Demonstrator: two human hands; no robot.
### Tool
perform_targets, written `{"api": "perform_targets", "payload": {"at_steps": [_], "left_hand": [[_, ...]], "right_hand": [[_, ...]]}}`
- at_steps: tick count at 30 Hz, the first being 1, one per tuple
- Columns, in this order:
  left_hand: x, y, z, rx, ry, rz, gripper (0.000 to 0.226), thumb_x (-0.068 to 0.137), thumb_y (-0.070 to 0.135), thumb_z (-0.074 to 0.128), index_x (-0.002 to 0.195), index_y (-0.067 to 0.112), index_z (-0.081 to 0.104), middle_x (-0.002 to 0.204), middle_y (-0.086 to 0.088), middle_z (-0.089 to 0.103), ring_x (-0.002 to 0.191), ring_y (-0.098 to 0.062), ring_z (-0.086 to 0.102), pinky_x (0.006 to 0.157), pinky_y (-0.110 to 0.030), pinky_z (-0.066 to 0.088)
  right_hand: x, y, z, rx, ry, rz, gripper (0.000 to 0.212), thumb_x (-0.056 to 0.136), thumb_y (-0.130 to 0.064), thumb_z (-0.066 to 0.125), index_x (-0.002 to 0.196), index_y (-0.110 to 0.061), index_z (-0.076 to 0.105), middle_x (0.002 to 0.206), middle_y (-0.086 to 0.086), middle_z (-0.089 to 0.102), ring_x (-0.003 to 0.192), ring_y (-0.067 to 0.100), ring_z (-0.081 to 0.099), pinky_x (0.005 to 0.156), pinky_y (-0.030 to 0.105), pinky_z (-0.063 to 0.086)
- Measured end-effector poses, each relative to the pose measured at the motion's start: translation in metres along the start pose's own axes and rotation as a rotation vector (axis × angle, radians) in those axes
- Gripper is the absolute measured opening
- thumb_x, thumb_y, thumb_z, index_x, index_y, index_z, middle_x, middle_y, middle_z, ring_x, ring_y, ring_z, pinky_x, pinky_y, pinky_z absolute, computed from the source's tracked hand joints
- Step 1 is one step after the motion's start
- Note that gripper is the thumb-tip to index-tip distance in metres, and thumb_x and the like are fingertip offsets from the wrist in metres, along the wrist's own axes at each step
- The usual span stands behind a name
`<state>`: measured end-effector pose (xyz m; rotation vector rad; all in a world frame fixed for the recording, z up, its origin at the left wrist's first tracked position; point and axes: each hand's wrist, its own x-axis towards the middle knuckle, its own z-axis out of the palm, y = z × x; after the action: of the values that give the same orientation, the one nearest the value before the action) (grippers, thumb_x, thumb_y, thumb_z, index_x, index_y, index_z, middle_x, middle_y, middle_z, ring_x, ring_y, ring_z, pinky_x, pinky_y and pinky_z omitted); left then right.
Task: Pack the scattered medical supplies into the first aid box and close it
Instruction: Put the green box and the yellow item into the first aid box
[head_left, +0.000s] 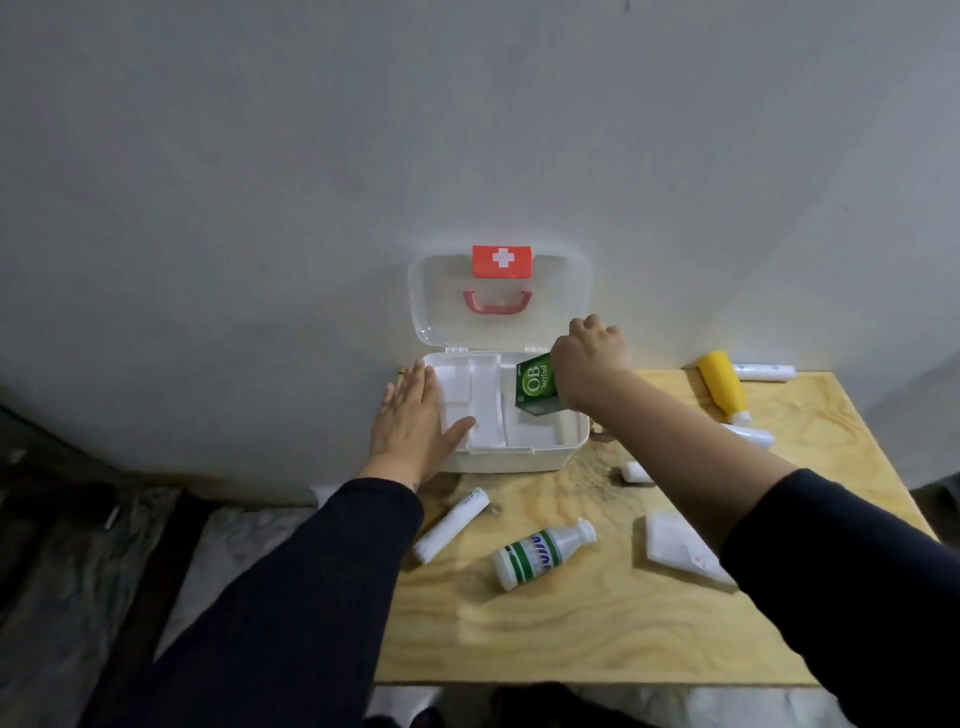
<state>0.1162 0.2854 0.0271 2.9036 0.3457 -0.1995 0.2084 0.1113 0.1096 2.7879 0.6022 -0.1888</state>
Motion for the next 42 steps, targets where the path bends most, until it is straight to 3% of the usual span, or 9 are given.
{"api": "perform_targets", "payload": {"at_steps": [7,11,18,22,28,32,37,42], "left_hand": [[-0.006,-0.001,0.000,-0.002,0.016,0.011,0.093,0.092,0.066,0.031,0.154,0.005,-0.003,0.163,-0.009,-0.007,0.151,-0.020,-0.003,0.120,-0.035,-0.001],[-0.006,-0.002,0.001,-0.002,0.018,0.011,0.094,0.092,0.067,0.032,0.154,0.006,-0.003,0.163,-0.009,-0.007,0.151,-0.020,-0.003,0.121,-0.035,0.001],[-0.005,-0.002,0.004,0.006,0.013,0.000,0.093,0.092,0.067,0.030,0.154,0.008,-0.005,0.163,-0.006,-0.012,0.150,-0.018,-0.007,0.121,-0.034,0.001],[-0.005,-0.004,0.005,0.003,0.014,0.003,0.093,0.091,0.068,0.029,0.154,0.008,-0.005,0.162,-0.007,-0.012,0.150,-0.017,-0.008,0.121,-0.034,0.000],[-0.004,-0.003,0.004,0.014,-0.006,0.007,0.093,0.091,0.069,0.028,0.154,0.008,-0.006,0.162,-0.007,-0.012,0.150,-0.018,-0.008,0.120,-0.034,-0.001],[-0.005,-0.004,0.000,0.027,-0.021,0.024,0.093,0.091,0.069,0.028,0.154,0.008,-0.004,0.163,-0.007,-0.009,0.151,-0.019,-0.006,0.121,-0.036,0.001],[-0.002,0.006,-0.018,0.020,-0.014,0.083,0.085,0.095,0.060,0.032,0.155,0.007,0.004,0.163,-0.008,0.002,0.151,-0.021,0.004,0.123,-0.038,0.006],[-0.002,0.051,-0.039,0.036,-0.032,0.261,0.069,0.100,0.046,0.038,0.153,0.008,0.018,0.162,-0.007,0.015,0.149,-0.021,0.014,0.121,-0.037,0.013]], "right_hand": [[0.000,-0.018,0.019,0.262,0.021,-0.048,0.033,0.085,-0.005,0.054,0.118,-0.004,0.057,0.121,0.012,0.053,0.116,0.030,0.046,0.092,0.037,0.045],[0.011,-0.032,0.047,0.405,0.044,-0.042,0.035,0.081,-0.012,0.065,0.114,-0.006,0.057,0.119,0.012,0.054,0.111,0.028,0.050,0.095,0.035,0.045],[0.015,-0.040,0.077,0.636,0.016,0.001,0.060,0.073,-0.018,0.079,0.129,-0.014,0.055,0.122,0.008,0.059,0.117,0.030,0.052,0.098,0.035,0.044],[0.018,-0.047,0.081,0.726,-0.028,0.083,0.066,0.075,-0.012,0.079,0.133,-0.014,0.049,0.133,0.010,0.049,0.119,0.029,0.052,0.096,0.035,0.046],[0.021,-0.049,0.078,0.790,-0.036,0.161,0.061,0.081,-0.003,0.070,0.135,-0.010,0.045,0.131,0.013,0.055,0.109,0.029,0.060,0.084,0.032,0.049],[0.012,-0.042,0.073,0.777,-0.053,0.145,0.063,0.081,-0.002,0.070,0.138,-0.010,0.044,0.136,0.013,0.053,0.122,0.027,0.054,0.097,0.034,0.047],[-0.016,-0.021,0.057,0.803,0.085,0.121,0.045,0.084,-0.005,0.063,0.128,-0.012,0.055,0.128,0.011,0.059,0.112,0.025,0.059,0.092,0.030,0.047],[-0.061,0.010,0.052,0.820,0.194,0.229,0.038,0.085,-0.009,0.060,0.123,-0.013,0.060,0.119,0.011,0.061,0.108,0.027,0.059,0.091,0.032,0.046]]}}
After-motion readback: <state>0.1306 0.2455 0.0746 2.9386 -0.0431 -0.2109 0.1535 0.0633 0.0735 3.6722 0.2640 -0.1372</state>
